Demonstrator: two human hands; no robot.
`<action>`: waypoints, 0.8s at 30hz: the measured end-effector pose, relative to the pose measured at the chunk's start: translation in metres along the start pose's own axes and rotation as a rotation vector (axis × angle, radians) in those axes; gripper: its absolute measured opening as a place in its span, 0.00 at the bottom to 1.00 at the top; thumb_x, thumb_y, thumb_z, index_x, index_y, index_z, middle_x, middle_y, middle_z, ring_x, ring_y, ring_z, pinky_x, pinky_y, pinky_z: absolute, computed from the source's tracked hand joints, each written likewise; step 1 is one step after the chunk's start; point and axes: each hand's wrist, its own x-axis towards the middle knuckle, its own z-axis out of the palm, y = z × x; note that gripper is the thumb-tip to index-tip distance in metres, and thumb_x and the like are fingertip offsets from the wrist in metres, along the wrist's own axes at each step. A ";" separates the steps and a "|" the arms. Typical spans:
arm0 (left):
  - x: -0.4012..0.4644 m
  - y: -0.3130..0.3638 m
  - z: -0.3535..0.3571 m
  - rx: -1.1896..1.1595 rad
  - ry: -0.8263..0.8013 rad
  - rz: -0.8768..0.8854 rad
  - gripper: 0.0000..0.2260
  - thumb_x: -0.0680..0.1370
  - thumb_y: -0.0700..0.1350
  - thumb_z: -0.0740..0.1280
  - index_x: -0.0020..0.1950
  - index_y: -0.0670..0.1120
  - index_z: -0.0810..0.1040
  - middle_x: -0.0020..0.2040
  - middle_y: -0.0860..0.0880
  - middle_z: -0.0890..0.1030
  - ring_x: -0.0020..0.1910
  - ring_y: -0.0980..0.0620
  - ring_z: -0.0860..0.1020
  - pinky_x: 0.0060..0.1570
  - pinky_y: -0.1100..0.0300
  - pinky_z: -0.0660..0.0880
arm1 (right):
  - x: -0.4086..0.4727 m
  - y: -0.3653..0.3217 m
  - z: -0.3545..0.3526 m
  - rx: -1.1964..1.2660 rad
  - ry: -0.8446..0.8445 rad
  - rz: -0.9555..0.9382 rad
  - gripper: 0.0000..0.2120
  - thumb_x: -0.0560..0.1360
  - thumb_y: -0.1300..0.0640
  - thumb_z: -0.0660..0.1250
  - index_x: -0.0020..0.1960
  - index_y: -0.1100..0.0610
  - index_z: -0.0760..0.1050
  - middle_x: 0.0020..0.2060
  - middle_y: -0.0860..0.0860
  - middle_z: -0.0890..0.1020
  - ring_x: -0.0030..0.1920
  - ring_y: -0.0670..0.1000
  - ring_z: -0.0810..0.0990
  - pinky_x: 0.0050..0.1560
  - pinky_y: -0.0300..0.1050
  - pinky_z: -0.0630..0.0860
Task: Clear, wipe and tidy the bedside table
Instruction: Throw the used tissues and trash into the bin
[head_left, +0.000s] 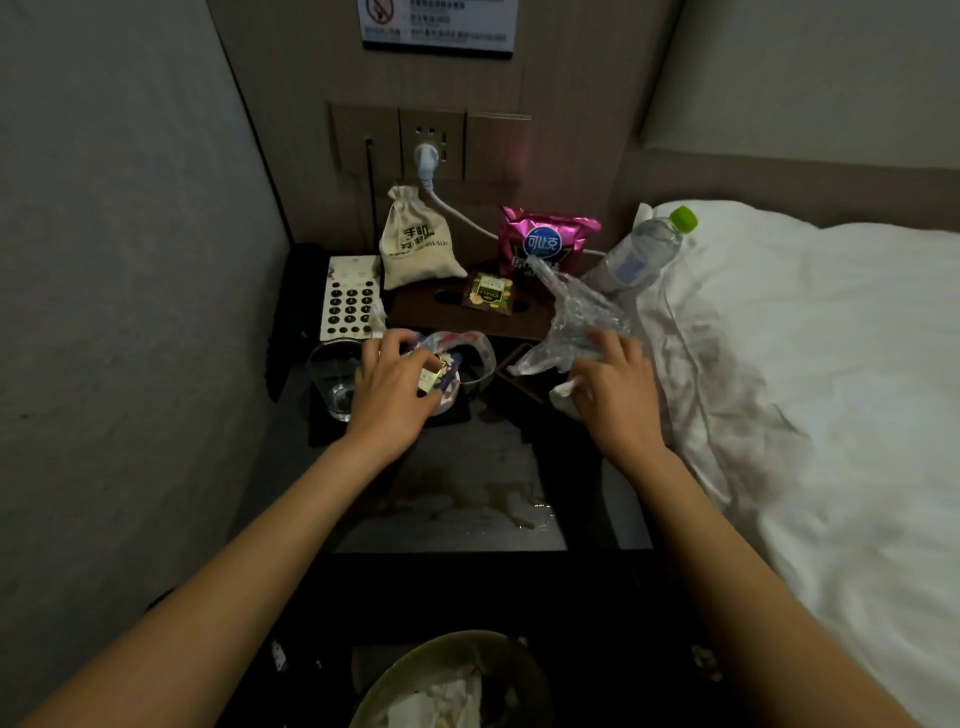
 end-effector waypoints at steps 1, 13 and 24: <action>0.004 -0.001 0.000 0.038 -0.036 0.018 0.13 0.74 0.46 0.72 0.58 0.49 0.79 0.71 0.47 0.65 0.72 0.44 0.59 0.66 0.46 0.64 | 0.003 -0.003 -0.002 -0.012 0.002 -0.055 0.07 0.70 0.61 0.69 0.48 0.55 0.81 0.71 0.55 0.69 0.66 0.63 0.67 0.58 0.56 0.70; 0.024 0.001 -0.003 0.047 -0.184 0.074 0.28 0.77 0.53 0.67 0.75 0.50 0.64 0.73 0.51 0.65 0.73 0.49 0.61 0.66 0.48 0.60 | 0.027 -0.012 0.000 0.116 -0.012 -0.090 0.04 0.73 0.64 0.65 0.43 0.63 0.79 0.44 0.60 0.81 0.47 0.63 0.78 0.42 0.50 0.72; -0.032 0.016 -0.047 -0.330 0.060 0.051 0.15 0.77 0.42 0.70 0.64 0.43 0.78 0.61 0.47 0.77 0.64 0.46 0.72 0.62 0.47 0.70 | 0.000 -0.033 -0.070 0.960 0.311 0.151 0.07 0.72 0.66 0.70 0.41 0.54 0.80 0.32 0.44 0.79 0.34 0.38 0.75 0.37 0.32 0.72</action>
